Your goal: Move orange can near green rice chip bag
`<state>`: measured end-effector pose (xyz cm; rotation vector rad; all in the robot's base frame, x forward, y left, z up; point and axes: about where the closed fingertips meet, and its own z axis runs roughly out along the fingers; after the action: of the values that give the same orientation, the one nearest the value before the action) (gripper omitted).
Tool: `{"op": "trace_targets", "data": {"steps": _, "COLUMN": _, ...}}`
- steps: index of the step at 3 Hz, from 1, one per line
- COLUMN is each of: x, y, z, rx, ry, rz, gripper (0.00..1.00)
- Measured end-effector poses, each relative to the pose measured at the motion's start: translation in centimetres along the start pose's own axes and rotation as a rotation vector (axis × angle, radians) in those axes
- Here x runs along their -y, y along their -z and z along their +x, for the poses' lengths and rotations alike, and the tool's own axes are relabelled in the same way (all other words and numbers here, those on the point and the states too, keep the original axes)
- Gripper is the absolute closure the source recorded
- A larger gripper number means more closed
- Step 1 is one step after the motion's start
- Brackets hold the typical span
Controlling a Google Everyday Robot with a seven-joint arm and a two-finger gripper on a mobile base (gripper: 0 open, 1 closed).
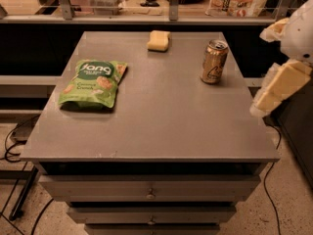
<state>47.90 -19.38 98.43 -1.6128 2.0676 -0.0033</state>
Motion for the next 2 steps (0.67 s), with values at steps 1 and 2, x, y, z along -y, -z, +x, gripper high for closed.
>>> {"op": "trace_targets", "data": {"steps": 1, "x": 4.36, "y": -0.40, "z": -0.31, "rx": 0.016, "ry": -0.069, "rz": 0.051, "gripper": 0.00}}
{"op": "trace_targets", "data": {"steps": 2, "x": 4.36, "y": -0.40, "z": -0.32, "rx": 0.016, "ry": -0.069, "rz": 0.051, "gripper": 0.00}}
